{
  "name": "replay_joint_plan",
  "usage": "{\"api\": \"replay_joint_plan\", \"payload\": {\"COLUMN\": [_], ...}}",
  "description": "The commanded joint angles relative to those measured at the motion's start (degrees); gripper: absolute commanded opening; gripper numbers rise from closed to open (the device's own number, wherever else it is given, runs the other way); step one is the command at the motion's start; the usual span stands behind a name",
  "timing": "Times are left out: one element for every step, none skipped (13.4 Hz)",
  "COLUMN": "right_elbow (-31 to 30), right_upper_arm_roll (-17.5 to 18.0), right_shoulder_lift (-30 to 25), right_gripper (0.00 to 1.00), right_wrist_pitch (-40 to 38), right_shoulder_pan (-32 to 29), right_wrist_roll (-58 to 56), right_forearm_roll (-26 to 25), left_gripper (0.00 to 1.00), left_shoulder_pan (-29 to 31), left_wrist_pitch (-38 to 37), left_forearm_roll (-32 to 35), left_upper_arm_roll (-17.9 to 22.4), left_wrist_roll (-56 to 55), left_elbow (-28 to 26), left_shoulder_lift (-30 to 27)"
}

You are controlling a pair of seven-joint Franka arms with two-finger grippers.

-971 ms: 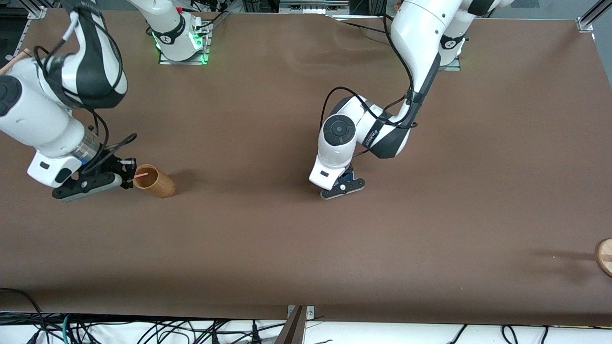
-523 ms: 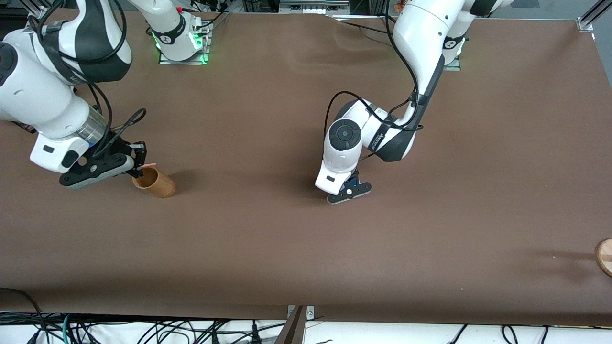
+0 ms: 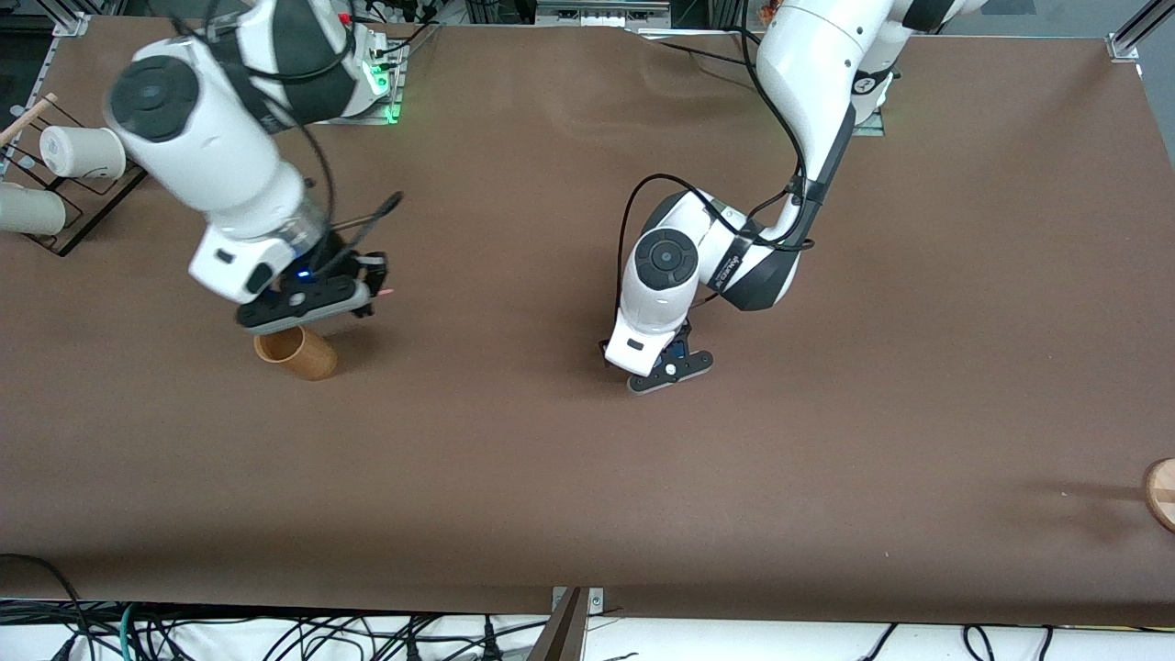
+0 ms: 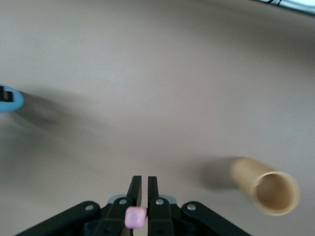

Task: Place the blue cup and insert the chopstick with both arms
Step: 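Carry the cup mid-table with the left gripper while the right gripper lifts the chopstick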

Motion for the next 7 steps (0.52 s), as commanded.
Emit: {"api": "replay_joint_plan", "payload": {"right_elbow": [1.2, 1.2, 1.2, 1.5, 3.3, 5.8, 9.1], "right_upper_arm_roll": [0.1, 0.5, 0.8, 1.2, 1.3, 1.3, 1.3], "right_shoulder_lift": [1.5, 1.9, 2.1, 2.3, 4.0, 5.8, 8.2], "right_gripper": [0.00, 0.00, 0.00, 0.00, 0.00, 0.00, 0.00], "right_wrist_pitch": [1.5, 2.1, 2.5, 2.6, 2.6, 2.6, 2.6], "right_shoulder_pan": [2.1, 2.4, 2.7, 3.4, 4.7, 6.5, 8.8], "right_wrist_roll": [6.8, 8.0, 9.0, 10.8, 14.0, 17.5, 20.7], "right_forearm_roll": [-0.9, -0.9, -0.9, -1.0, -1.1, -1.1, -1.4], "left_gripper": [1.00, 1.00, 1.00, 1.00, 1.00, 1.00, 1.00], "left_shoulder_pan": [0.4, 0.7, 1.3, 2.5, 4.9, 8.3, 11.5], "left_wrist_pitch": [-9.0, -12.6, -15.3, -17.4, -19.4, -20.8, -21.5], "left_forearm_roll": [-3.7, -4.8, -5.0, -5.0, -4.9, -4.5, -4.4], "left_upper_arm_roll": [1.9, 3.7, 5.5, 6.8, 7.7, 7.8, 7.8], "left_wrist_roll": [6.9, 12.0, 17.7, 24.1, 31.3, 37.5, 43.1], "left_elbow": [1.1, 1.0, 1.0, 0.7, 0.0, -0.3, -1.3], "left_shoulder_lift": [-5.3, -7.7, -9.9, -12.0, -13.9, -16.0, -18.6]}}
